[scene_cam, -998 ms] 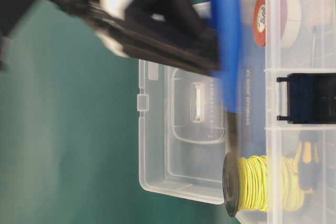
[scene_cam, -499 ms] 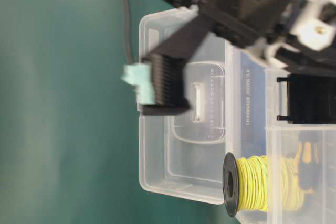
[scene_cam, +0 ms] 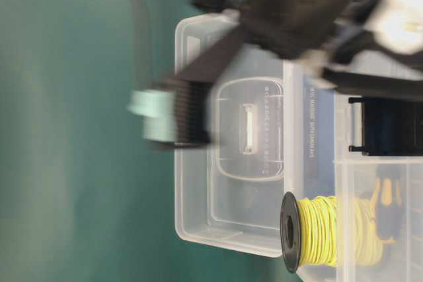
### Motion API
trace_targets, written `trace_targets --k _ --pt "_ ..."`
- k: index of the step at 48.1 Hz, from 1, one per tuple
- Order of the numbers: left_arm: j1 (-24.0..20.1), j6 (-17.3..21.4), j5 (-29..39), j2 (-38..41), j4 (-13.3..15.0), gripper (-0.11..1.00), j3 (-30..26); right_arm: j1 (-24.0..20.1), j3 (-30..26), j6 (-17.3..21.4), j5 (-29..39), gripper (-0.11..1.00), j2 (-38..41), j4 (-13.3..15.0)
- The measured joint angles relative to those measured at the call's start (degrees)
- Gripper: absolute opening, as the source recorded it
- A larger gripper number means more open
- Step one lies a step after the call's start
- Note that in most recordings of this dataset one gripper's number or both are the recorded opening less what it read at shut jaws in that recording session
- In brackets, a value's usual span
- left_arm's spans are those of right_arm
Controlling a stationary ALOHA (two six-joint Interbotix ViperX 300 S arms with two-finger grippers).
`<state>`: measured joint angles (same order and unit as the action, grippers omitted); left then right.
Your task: Pick the nipper from the toolbox among several items.
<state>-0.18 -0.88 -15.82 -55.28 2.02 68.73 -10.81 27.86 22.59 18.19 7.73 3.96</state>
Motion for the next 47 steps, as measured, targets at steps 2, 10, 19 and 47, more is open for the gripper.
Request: trace_targets --k 2,10,19,47 --pt "0.0 0.0 0.09 -0.09 0.0 0.0 0.0 0.09 0.0 -0.09 0.44 0.79 -2.11 0.62" --pt "-0.09 0.0 0.26 -0.18 0.0 0.0 0.0 0.44 1.67 -0.09 2.02 0.79 -12.22 4.48" --pt "-0.09 0.0 0.53 -0.53 0.0 0.0 0.0 1.32 8.17 0.26 2.46 0.79 -24.7 9.23" --pt "-0.09 0.0 0.62 -0.53 -0.09 0.0 0.18 8.79 35.86 0.35 -0.53 0.79 -64.69 10.28"
